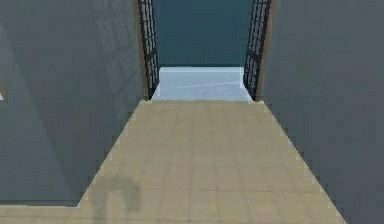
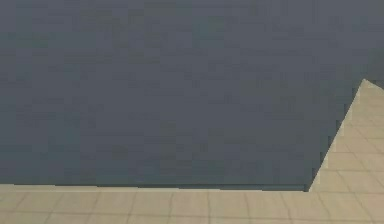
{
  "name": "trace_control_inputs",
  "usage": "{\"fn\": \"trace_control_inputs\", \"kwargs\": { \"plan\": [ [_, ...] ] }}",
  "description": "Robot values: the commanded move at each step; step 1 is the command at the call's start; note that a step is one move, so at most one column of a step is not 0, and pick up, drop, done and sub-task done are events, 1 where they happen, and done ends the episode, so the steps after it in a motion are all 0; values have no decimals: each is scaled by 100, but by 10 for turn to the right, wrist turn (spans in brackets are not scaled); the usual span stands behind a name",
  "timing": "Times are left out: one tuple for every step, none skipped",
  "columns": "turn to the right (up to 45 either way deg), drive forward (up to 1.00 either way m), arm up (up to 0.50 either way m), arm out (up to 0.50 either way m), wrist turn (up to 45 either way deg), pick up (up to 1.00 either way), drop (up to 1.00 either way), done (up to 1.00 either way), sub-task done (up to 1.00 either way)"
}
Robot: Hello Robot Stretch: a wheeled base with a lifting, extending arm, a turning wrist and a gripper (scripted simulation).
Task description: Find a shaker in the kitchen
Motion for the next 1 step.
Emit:
{"fn": "trace_control_inputs", "kwargs": {
  "plan": [
    [60,0,0,0,0,0,0,0,0]
  ]
}}
